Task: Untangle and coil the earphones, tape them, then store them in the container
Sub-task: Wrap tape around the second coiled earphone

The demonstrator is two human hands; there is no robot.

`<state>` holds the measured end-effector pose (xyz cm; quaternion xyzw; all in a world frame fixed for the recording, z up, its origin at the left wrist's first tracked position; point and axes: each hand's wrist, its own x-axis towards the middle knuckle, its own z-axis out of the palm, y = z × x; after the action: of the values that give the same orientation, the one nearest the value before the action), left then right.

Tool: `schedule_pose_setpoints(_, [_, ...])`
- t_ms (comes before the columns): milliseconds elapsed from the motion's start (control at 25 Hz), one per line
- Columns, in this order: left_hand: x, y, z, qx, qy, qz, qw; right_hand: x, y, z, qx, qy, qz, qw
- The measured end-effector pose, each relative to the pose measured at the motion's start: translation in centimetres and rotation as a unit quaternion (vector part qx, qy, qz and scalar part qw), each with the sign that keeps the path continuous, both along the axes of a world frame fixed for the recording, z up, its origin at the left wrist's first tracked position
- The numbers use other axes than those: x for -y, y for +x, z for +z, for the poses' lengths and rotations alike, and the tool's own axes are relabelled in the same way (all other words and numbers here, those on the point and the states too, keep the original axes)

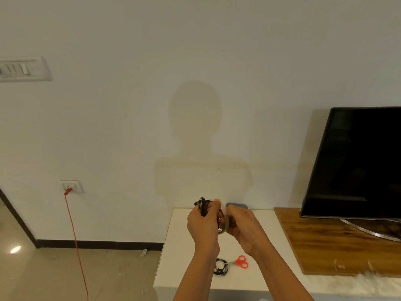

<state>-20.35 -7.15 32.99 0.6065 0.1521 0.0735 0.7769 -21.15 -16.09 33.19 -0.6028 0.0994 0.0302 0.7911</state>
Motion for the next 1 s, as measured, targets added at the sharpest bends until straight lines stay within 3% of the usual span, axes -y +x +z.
schedule_pose_setpoints(1000, [-0.2,0.64,-0.43,-0.014,-0.003,0.001,1.0,0.16,-0.14,0.07,0.029,-0.032,0.024,0.999])
